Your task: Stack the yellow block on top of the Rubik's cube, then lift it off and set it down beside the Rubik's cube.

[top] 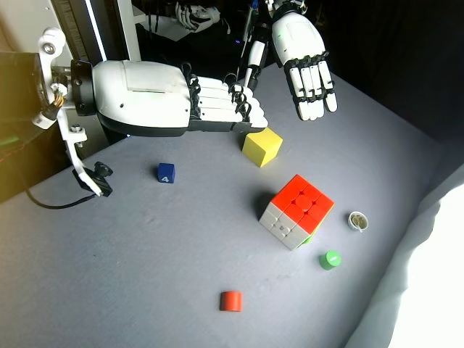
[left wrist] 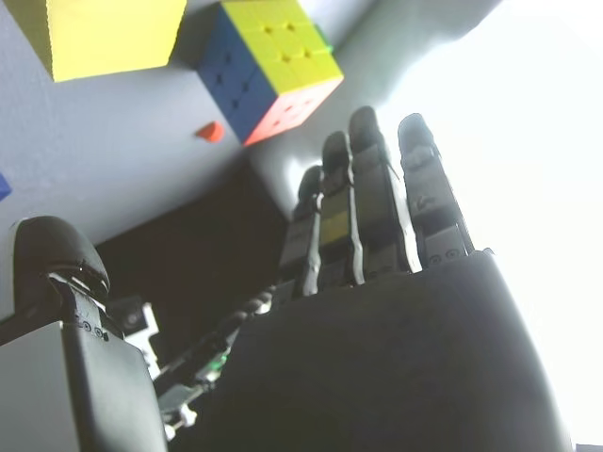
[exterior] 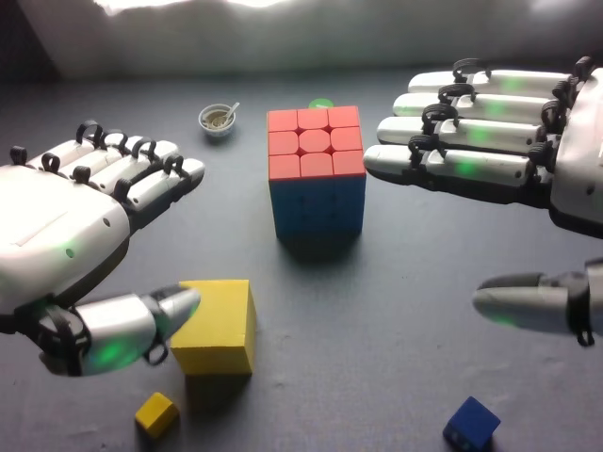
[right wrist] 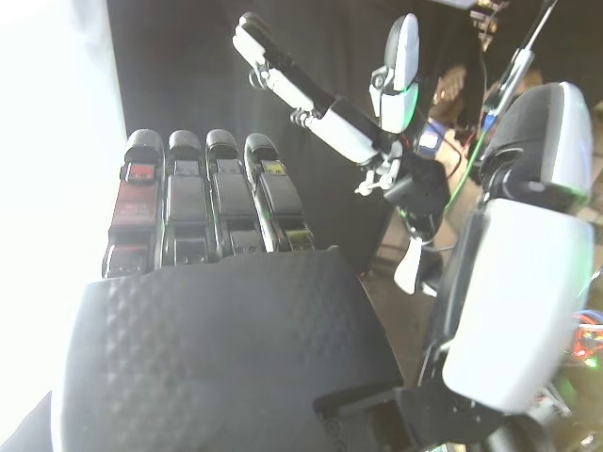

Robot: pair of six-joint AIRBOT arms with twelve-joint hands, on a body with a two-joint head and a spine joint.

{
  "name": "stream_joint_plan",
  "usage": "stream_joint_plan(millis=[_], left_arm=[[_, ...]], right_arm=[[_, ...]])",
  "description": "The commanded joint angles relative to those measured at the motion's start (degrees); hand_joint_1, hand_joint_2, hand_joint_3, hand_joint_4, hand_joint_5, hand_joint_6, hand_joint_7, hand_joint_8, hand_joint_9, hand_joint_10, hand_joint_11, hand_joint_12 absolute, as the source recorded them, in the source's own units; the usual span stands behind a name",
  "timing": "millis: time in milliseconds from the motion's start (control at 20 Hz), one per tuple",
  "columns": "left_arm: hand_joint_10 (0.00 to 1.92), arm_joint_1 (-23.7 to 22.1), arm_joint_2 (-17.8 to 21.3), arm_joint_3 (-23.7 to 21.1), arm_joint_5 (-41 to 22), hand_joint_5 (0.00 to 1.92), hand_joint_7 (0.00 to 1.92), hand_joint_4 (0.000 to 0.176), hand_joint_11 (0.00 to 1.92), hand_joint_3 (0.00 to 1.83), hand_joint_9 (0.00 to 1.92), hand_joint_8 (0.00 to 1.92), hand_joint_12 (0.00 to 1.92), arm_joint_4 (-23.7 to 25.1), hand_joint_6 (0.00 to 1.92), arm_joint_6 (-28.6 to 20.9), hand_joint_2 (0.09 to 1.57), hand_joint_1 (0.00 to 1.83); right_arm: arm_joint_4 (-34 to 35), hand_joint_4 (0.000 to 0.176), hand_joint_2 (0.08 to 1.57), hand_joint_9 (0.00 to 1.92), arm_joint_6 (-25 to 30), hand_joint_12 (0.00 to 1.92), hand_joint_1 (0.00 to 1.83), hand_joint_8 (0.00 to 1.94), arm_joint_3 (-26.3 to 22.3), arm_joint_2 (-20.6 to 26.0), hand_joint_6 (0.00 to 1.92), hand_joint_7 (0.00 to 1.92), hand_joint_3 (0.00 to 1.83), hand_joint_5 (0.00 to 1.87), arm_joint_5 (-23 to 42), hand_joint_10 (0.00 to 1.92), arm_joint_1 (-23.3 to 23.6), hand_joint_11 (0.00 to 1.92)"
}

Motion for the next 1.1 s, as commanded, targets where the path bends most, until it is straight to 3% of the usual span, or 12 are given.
stream_joint_plan(millis=[0, 100, 150, 250, 350, 400, 550, 700, 850, 1000, 1050], left_arm=[[0.00, -0.3, 0.1, 0.2, -5.2, 0.04, 0.02, 0.000, 0.04, 0.02, 0.02, 0.00, 0.03, 2.0, 0.01, 0.1, 1.32, 0.12], [0.00, -0.2, -0.1, 0.2, -5.2, 0.01, 0.00, 0.000, 0.01, 0.02, 0.00, 0.00, 0.03, 1.6, 0.00, 0.3, 1.34, 0.08], [0.00, -0.2, -0.1, 0.2, -5.2, 0.01, 0.00, 0.000, 0.03, 0.01, 0.00, 0.00, 0.04, 1.4, 0.00, 0.3, 1.35, 0.05], [0.00, -0.1, -0.3, 0.2, -5.2, 0.00, 0.00, 0.000, 0.02, 0.01, 0.00, 0.00, 0.03, 1.3, 0.00, 0.3, 1.34, 0.09], [0.00, -0.1, -0.3, 0.2, -5.1, 0.00, 0.00, 0.000, 0.02, 0.00, 0.00, 0.00, 0.04, 1.3, 0.00, 0.3, 1.26, 0.36], [0.00, -0.1, -0.4, 0.1, -5.1, 0.00, 0.00, 0.000, 0.03, 0.00, 0.00, 0.00, 0.06, 1.3, 0.00, 0.3, 1.22, 0.34], [0.01, -0.2, -0.9, -0.1, -5.1, 0.02, 0.02, 0.000, 0.00, 0.00, 0.05, 0.00, 0.37, 0.5, 0.00, 1.0, 1.03, 0.55], [0.00, -0.8, -3.6, 0.1, -5.1, 0.00, 0.00, 0.000, 0.00, 0.00, 0.03, 0.00, 0.36, -1.5, 0.00, 3.3, 0.93, 0.69], [0.00, -0.1, -6.5, -0.1, -6.9, 0.00, 0.00, 0.000, 0.00, 0.00, 0.00, 0.00, 0.22, -4.8, 0.00, 5.6, 0.97, 0.76], [0.00, 0.6, -9.2, -0.3, -8.6, 0.00, 0.00, 0.000, 0.00, 0.00, 0.00, 0.00, 0.27, -7.4, 0.00, 7.4, 0.98, 0.90], [0.00, 0.6, -10.3, -0.3, -8.8, 0.00, 0.00, 0.000, 0.00, 0.00, 0.00, 0.00, 0.27, -8.6, 0.00, 8.7, 0.98, 0.87]], right_arm=[[1.3, 0.000, 1.26, 0.00, -0.1, 0.00, 0.00, 0.00, -0.7, 0.7, 0.00, 0.00, 0.03, 0.01, 3.8, 0.00, -0.1, 0.00], [-0.9, 0.000, 1.25, 0.00, -4.6, 0.00, 0.00, 0.00, -2.7, 0.6, 0.00, 0.00, 0.02, 0.00, -4.6, 0.00, -2.7, 0.00], [0.6, 0.000, 1.25, 0.00, -4.8, 0.00, 0.00, 0.00, -2.6, 0.2, 0.00, 0.00, 0.02, 0.00, -5.4, 0.00, -3.9, 0.00], [6.5, 0.000, 1.26, 0.00, -4.9, 0.00, 0.00, 0.00, -2.0, 0.1, 0.00, 0.00, 0.02, 0.00, -5.4, 0.00, -4.5, 0.00], [7.7, 0.000, 1.27, 0.00, -5.1, 0.00, 0.00, 0.00, -1.8, 0.0, 0.00, 0.00, 0.03, 0.00, -4.9, 0.00, -3.9, 0.00], [7.8, 0.000, 1.27, 0.00, -5.1, 0.00, 0.00, 0.00, -1.8, -0.1, 0.00, 0.00, 0.02, 0.00, -4.1, 0.00, -3.6, 0.00], [11.3, 0.000, 1.26, 0.00, -5.1, 0.00, 0.00, 0.00, -1.9, -0.1, 0.00, 0.00, 0.02, 0.01, -2.4, 0.00, -3.5, 0.00], [14.3, 0.000, 1.27, 0.00, -5.1, 0.00, 0.00, 0.00, -1.9, -0.1, 0.00, 0.00, 0.02, 0.00, -2.4, 0.00, -2.5, 0.00], [14.4, 0.000, 1.27, 0.00, -5.0, 0.00, 0.00, 0.01, -1.9, -0.1, 0.02, 0.02, 0.02, 0.04, -3.3, 0.00, -1.2, 0.00], [16.2, 0.000, 1.26, 0.00, -5.0, 0.00, 0.00, 0.01, -1.9, 0.5, 0.01, 0.03, 0.01, 0.04, -7.8, 0.00, 0.0, 0.00], [18.1, 0.000, 1.26, 0.00, -5.0, 0.00, 0.00, 0.01, -1.8, 1.1, 0.01, 0.02, 0.01, 0.04, -8.2, 0.00, 0.0, 0.00]])
